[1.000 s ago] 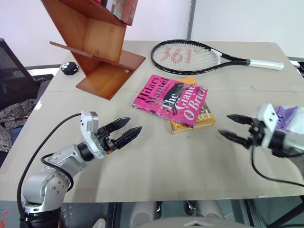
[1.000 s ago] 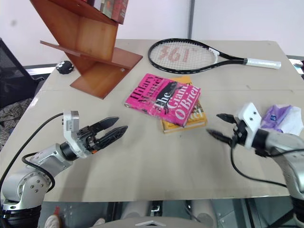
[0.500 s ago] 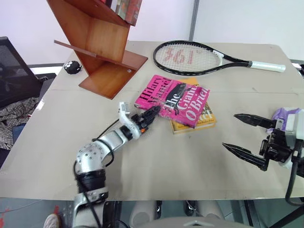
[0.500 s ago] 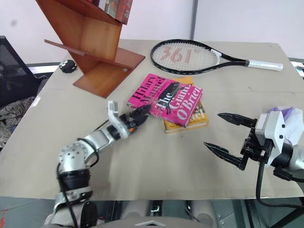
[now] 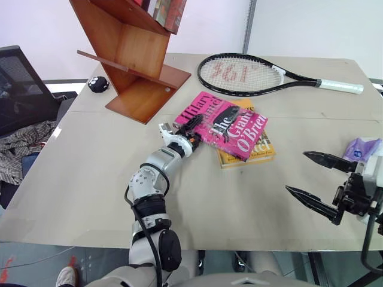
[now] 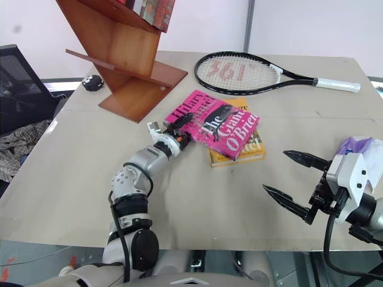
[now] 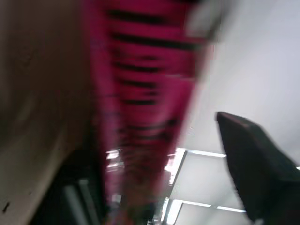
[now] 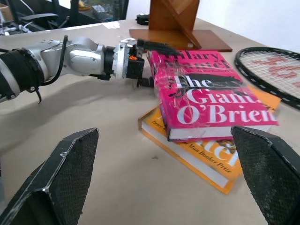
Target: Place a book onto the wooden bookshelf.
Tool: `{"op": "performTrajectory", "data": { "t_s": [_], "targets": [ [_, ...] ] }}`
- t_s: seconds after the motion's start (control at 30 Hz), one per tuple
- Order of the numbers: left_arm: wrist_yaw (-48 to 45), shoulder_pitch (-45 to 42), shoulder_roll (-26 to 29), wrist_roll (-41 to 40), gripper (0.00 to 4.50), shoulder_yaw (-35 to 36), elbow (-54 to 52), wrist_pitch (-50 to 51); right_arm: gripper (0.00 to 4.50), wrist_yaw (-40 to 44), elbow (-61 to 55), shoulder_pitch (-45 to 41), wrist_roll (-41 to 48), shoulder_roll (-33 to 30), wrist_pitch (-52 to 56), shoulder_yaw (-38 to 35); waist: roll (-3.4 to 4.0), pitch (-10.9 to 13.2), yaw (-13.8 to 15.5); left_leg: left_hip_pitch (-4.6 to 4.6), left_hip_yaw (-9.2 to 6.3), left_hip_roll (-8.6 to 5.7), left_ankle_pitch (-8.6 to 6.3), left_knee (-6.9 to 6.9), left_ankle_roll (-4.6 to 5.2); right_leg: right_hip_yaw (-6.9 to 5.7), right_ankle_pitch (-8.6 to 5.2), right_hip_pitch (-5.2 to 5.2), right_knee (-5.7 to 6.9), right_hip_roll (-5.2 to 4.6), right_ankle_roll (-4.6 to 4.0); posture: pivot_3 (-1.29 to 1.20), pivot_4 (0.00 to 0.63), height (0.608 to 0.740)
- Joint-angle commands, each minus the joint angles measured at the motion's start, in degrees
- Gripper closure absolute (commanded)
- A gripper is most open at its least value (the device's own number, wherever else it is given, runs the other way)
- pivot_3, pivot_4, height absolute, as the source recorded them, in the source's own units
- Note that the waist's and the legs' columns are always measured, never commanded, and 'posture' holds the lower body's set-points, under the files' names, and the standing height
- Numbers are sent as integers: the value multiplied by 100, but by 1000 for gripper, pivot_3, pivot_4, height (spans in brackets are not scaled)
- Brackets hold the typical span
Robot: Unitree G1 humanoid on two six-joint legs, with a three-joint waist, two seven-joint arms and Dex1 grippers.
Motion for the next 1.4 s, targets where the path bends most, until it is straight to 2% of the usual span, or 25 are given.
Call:
{"op": "performTrajectory", "data": {
  "t_s": [0.03, 0.07, 0.13, 0.2, 0.33, 0.4, 0.47, 0.53, 0.57, 0.63, 0.7, 0.73, 0.8, 0.9, 1.0, 1.13, 1.23, 1.4],
  "targets": [
    [339, 85, -111, -421, 3103, -27, -309, 93, 0, -108, -206, -28, 153, 11, -113, -102, -1, 1, 0, -3, -1, 0, 0, 0, 0, 0, 0, -1, 0, 0, -1, 0, 150, 714],
    [434, 92, -95, -517, 3760, -28, -449, 80, 0, -112, -179, -52, 152, 5, -121, -74, -2, 1, 0, -4, -1, 0, 0, 0, 0, 1, 2, -1, -1, 0, -4, 0, 150, 714],
    [483, 97, 50, -647, 4361, -92, -782, 146, 0, -126, -136, -116, 125, -4, -134, 16, -8, 5, -1, -7, -2, 0, 0, 0, 0, 1, 4, -2, -3, 0, -6, 0, 150, 714],
    [105, -8, 467, -548, 4388, -366, -1514, 364, 0, -128, -53, -266, 141, -5, -148, 134, -28, 18, -23, -10, -3, 0, 0, 0, 0, 0, 8, -6, -4, 0, -13, 0, 150, 714],
    [-1449, -483, 1827, 159, 4388, -1172, -2842, 783, 0, -90, 105, -566, 284, -11, -157, 331, -53, 34, -16, -24, -5, 7, 5, -1, -10, -2, 12, -27, 5, 16, -20, 0, 150, 714],
    [-2636, -924, 2781, 1047, 4388, -1613, -3280, 549, 0, -7, 248, -722, 285, -12, -175, 500, -51, 32, -3, -20, -1, 3, 15, -3, -27, -2, 12, -25, 6, 12, -21, 0, 150, 714],
    [-4025, -1254, 3727, 2354, 4388, -2170, -3673, -307, 0, 81, 383, -870, 239, -18, -204, 668, -43, 28, -3, -21, 3, 0, 18, -6, -32, 0, 11, -25, -1, 13, -22, 0, 150, 714],
    [-5279, -1365, 4598, 4378, 4388, -2703, -3517, -2389, 0, 141, 545, -1071, 247, -18, -222, 810, -35, 25, -11, -18, 19, -6, 16, -8, -30, 14, 11, -26, -8, 9, -22, 0, 150, 714],
    [-5677, -1372, 4829, 5099, 4388, -2857, -3353, -3244, 0, 161, 596, -1135, 248, -19, -228, 854, -33, 25, -29, -19, 19, -5, 16, -9, -30, 15, 11, -26, -11, 9, -22, 0, 150, 714],
    [-6527, -1541, 5332, 5855, 4388, -2765, -2681, -4578, 0, 240, 740, -1299, 192, -22, -256, 994, -26, 28, -18, -18, 30, -1, 12, -17, -24, 20, 11, -34, -13, 11, -22, 0, 150, 714],
    [-7477, -1731, 6096, 6430, 4388, -2423, -1641, -6164, 0, 342, 933, -1539, 180, -21, -288, 1130, -28, 30, -1, -22, 21, 9, 3, -16, -8, 15, 14, -38, -11, 11, -27, 0, 150, 714],
    [-7693, -1793, 6476, 6774, 4388, -2328, -1149, -6846, 0, 362, 1021, -1683, 190, -22, -287, 1189, -32, 36, -9, -24, 18, 9, 3, -16, -8, 11, 14, -38, -11, 11, -27, 0, 150, 714],
    [-7987, -2089, 6899, 7110, 4388, -2284, -244, -7785, 0, 398, 1175, -1932, 158, -25, -291, 1312, -28, 43, -119, -37, 38, 17, 2, -19, -8, 17, 17, -62, -8, 19, -31, 0, 150, 714],
    [-8265, -2875, 7202, 7556, 4388, -2432, 1145, -9127, 0, 428, 1371, -2317, 114, 7, -298, 1519, -41, 50, -119, -45, 38, 15, 3, -22, -7, 12, 16, -66, -11, 16, -28, 0, 150, 714],
    [-8639, -3658, 7299, 7880, 4388, -2700, 2366, -9968, 0, 378, 1438, -2624, 115, 21, -255, 1657, -44, 54, -96, -50, 36, 10, 3, -14, -6, 8, 13, -62, -11, 12, -22, 0, 150, 714],
    [-9085, -4299, 7340, 8191, 4388, -3089, 3568, -10275, 0, 277, 1341, -2745, 149, 19, -229, 1661, -48, 56, -150, -48, 46, 14, 1, -6, -2, 11, 4, -64, 2, 16, -2, 0, 150, 714],
    [-8659, -4706, 7422, 9111, 4388, -3472, 4277, -10427, 0, -1, 1118, -2908, 378, 57, -192, 1500, -50, 59, -212, -39, 59, 16, 1, -7, -2, 18, 16, -65, 7, 23, 18, 0, 150, 714],
    [-8186, -5118, 7126, 9799, 4388, -3819, 4807, -10381, 0, -484, 667, -2930, 698, 17, -117, 1248, -60, 59, -121, -50, 51, 29, 1, -10, -2, 12, 17, -76, 9, 25, 21, 0, 150, 714]
  ]
}}
